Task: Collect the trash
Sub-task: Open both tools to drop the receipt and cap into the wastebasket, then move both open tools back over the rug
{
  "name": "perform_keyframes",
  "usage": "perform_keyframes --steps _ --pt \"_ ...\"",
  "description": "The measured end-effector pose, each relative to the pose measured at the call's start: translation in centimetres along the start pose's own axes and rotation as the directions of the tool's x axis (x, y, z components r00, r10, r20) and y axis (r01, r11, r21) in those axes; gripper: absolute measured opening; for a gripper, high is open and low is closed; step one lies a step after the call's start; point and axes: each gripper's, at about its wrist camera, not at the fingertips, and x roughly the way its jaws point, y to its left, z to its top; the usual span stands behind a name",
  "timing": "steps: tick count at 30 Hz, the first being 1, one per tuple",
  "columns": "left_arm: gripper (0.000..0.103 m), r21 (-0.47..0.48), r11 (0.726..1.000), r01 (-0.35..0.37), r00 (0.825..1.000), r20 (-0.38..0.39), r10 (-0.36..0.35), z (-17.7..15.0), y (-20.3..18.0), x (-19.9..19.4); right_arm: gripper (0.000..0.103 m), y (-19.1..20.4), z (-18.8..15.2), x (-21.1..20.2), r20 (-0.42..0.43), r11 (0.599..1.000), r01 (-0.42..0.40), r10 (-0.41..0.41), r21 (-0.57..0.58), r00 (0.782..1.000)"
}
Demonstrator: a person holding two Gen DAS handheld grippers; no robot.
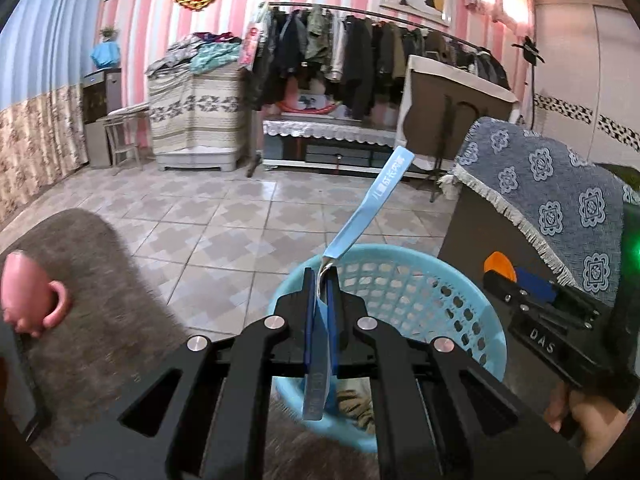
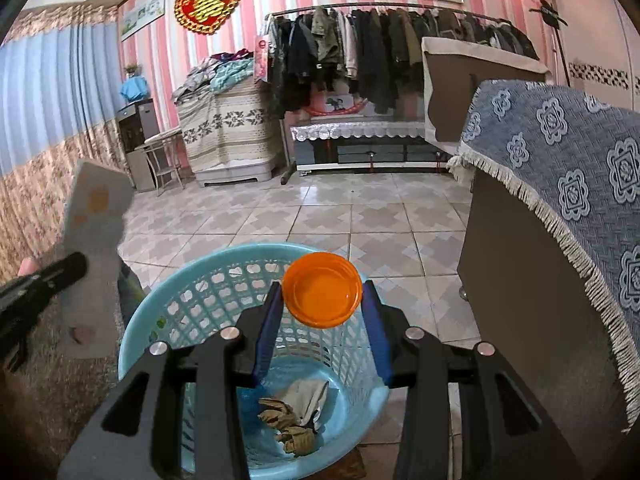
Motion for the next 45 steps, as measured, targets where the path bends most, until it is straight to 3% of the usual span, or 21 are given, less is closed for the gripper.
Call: perform_keyframes --steps 8,10,12,21,24,29,31,33,37,39,42,45 --pt "0.006 0.007 0.999 0.046 0.998 -0.031 -0.046 0.0 -1.2 3.8 0.04 0.3 -0.1 0.6 -0.006 1.0 -0.002 0.002 -0.001 1.0" --pt "0.016 0.004 0.999 0.038 0.999 -0.038 -0.038 0.0 -0.8 4.0 0.04 0.3 -0.3 0.8 -0.012 1.0 0.002 -0.002 -0.005 1.0" --pt "0.037 -0.015 1.0 0.02 0.999 -0.039 -0.021 0.0 -0.3 4.0 0.04 0.4 -0.5 1.0 -0.015 1.0 0.005 -0.005 -0.002 1.0" --pt "0.073 -0.058 0.993 -0.1 0.995 0.001 0.1 0.2 2.6 2.1 0.04 1.4 -0.7 1.4 -0.018 1.0 0.0 0.0 -0.025 1.0" --pt "0.081 -0.046 0.989 -0.141 0.99 0.011 0.142 0.0 3.0 1.5 0.04 2.2 -0.8 1.6 -0.012 0.999 -0.016 0.015 -0.037 1.0" --pt "0.083 -0.043 0.984 -0.171 0.985 0.01 0.172 -0.2 3.9 0.7 0.041 3.9 -0.9 2.3 -0.011 0.996 -0.036 0.035 -0.087 0.999" --pt "0.085 -0.05 0.98 -0.192 0.981 0.016 0.193 -0.3 4.3 0.3 0.049 4.4 -1.0 2.4 -0.012 0.994 -0.045 0.044 -0.097 0.999" --pt "0.086 -0.064 0.978 -0.199 0.979 0.023 0.2 -0.4 4.8 -0.3 0.067 4.6 -1.1 2.2 0.001 0.994 -0.047 0.048 -0.097 0.999" --pt "0.086 -0.072 0.974 -0.217 0.975 0.04 0.22 -0.6 5.6 -1.7 0.074 4.9 -1.1 1.8 0.021 0.994 -0.034 0.036 -0.1 0.999" --pt "0.089 -0.083 0.971 -0.224 0.973 0.044 0.228 -0.7 6.0 -2.4 0.086 5.1 -1.2 1.5 0.029 0.995 -0.025 0.028 -0.099 0.999" --pt "0.091 -0.097 0.968 -0.231 0.97 0.051 0.237 -1.0 6.5 -3.5 0.095 5.7 -1.4 0.9 0.046 0.993 -0.025 0.03 -0.114 0.998" --pt "0.093 -0.096 0.963 -0.251 0.965 0.051 0.257 -1.6 7.1 -4.6 0.096 6.6 -1.5 0.4 0.059 0.988 -0.012 0.021 -0.154 0.998"
